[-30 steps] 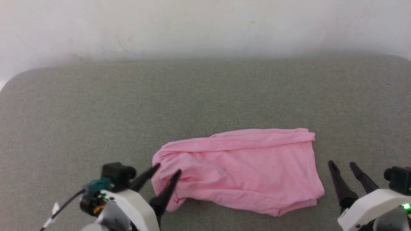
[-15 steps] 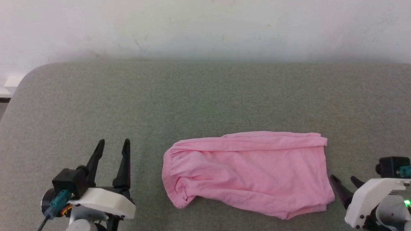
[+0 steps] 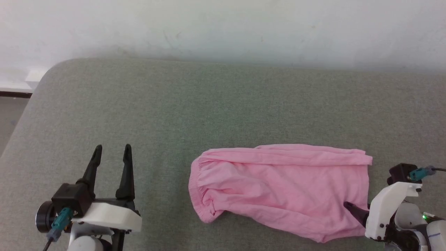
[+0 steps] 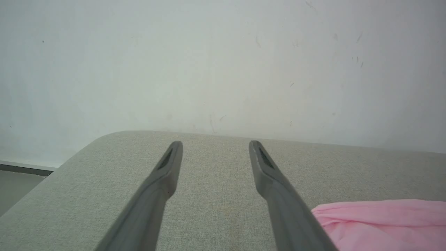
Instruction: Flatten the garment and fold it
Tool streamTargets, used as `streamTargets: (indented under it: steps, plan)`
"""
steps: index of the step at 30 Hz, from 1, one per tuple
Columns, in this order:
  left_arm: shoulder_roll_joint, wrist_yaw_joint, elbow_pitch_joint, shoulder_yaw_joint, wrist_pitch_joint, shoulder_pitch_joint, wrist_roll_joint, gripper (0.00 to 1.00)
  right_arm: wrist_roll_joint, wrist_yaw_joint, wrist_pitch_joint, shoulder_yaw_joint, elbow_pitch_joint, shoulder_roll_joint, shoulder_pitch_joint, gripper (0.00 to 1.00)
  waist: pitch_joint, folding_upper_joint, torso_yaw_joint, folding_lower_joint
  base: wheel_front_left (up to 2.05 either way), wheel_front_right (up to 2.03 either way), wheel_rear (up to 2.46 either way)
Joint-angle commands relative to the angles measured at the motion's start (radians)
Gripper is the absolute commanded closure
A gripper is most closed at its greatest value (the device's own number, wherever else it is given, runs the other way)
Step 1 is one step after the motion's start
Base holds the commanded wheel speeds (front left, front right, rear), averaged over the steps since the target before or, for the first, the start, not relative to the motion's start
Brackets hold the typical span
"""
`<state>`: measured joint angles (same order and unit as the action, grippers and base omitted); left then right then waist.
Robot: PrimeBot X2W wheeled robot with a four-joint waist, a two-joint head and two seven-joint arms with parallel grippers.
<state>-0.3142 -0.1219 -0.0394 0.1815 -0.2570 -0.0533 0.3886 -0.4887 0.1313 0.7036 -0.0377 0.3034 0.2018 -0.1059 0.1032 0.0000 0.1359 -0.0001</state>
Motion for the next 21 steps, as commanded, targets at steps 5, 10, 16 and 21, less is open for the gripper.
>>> streamTargets:
  steps: [5, 10, 16, 21]
  plan:
    - [0.022, 0.042, -0.022, -0.024, -0.005, 0.032, -0.060, 0.00, -0.045, -0.001, 0.063, 0.056, 0.045, -0.024, 0.026, 1.00, -0.005, 0.0000, 0.001, 0.0001, 0.00, 0.00, 0.00]
    - [0.039, 0.063, -0.040, -0.041, -0.005, 0.044, -0.090, 0.00, -0.060, -0.001, 0.012, 0.045, -0.029, 0.001, 0.028, 1.00, -0.020, 0.0000, -0.012, 0.0001, 0.00, 0.00, 0.00]
    - [0.053, 0.079, -0.045, -0.056, -0.005, 0.053, -0.119, 0.00, -0.053, -0.001, -0.036, -0.051, -0.120, 0.027, 0.080, 1.00, -0.032, 0.0000, -0.027, 0.0001, 0.00, 0.00, 0.00]
    - [0.068, 0.090, -0.053, -0.069, -0.005, 0.061, -0.130, 0.00, -0.035, -0.001, -0.037, -0.194, -0.148, 0.034, 0.136, 1.00, -0.035, 0.0000, -0.037, 0.0001, 0.00, 0.00, 0.00]
